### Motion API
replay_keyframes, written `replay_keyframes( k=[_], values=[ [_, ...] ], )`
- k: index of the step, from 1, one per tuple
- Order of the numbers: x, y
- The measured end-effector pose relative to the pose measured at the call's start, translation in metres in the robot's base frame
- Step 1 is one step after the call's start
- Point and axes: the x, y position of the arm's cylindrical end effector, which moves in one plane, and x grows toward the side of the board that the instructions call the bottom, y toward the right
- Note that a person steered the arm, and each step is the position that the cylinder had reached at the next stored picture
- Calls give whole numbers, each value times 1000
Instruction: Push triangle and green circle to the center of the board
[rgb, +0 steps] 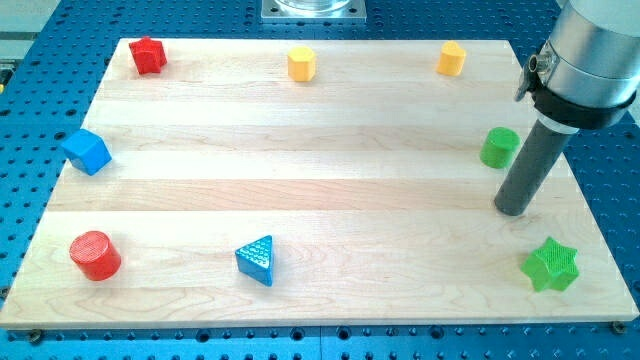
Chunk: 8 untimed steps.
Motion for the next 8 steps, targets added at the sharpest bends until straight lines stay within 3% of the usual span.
replay_keyframes(
  k=[2,4,8],
  values=[
    [0,-3],
    [0,-50],
    [0,-41]
  ],
)
